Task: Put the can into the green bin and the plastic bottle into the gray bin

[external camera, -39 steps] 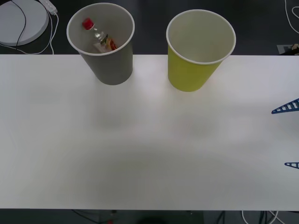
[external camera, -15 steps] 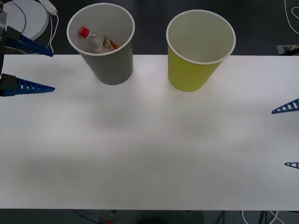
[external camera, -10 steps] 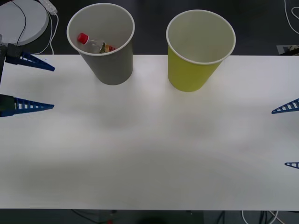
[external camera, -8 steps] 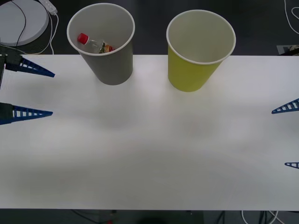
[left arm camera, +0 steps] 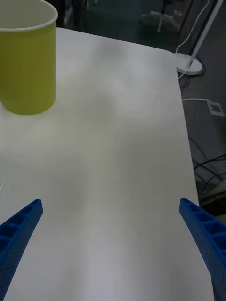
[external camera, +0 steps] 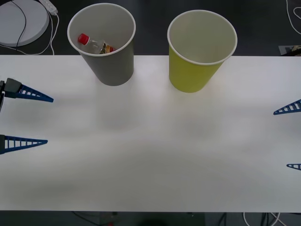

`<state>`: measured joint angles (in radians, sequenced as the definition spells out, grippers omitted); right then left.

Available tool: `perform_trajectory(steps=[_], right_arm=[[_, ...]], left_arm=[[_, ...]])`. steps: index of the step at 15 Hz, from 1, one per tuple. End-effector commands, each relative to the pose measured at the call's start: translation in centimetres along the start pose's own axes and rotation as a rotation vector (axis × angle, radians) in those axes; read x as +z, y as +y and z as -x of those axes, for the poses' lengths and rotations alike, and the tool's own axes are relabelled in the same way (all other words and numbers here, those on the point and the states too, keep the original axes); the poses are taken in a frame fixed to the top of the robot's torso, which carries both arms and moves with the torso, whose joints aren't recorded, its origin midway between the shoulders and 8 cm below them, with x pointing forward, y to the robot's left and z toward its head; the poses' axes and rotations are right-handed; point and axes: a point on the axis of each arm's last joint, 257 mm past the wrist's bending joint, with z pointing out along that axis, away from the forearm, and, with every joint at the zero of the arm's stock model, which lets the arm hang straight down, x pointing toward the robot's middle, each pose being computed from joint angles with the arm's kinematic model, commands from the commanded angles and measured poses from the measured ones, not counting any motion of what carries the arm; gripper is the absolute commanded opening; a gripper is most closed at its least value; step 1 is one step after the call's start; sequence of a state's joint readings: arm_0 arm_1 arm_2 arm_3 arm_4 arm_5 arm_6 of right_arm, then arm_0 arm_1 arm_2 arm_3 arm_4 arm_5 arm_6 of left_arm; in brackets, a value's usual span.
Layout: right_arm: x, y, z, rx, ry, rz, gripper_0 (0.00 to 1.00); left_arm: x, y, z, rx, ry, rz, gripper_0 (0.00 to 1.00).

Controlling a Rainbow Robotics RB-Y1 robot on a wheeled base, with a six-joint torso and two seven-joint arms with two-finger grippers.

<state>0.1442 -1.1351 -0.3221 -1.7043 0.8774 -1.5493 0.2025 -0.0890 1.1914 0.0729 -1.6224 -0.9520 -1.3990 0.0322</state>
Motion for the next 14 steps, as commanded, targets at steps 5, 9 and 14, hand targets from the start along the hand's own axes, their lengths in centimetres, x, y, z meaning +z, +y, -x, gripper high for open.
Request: perform_trajectory(steps=[5, 9, 14], right_arm=[[0.0, 0.0, 0.0, 0.000, 0.000, 0.000, 1.00], [0.0, 0.0, 0.0, 0.000, 0.000, 0.000, 1.00], [0.0, 0.0, 0.0, 0.000, 0.000, 0.000, 1.00]], left_arm=[[-0.4, -1.8, -2.7, 0.057, 0.036, -0.013, 1.00], [-0.4, -2.3, -3.2, 0.071, 0.055, -0.033, 1.00], [-0.4, -2.5, -3.3, 0.070, 0.057, -0.037, 1.00]])
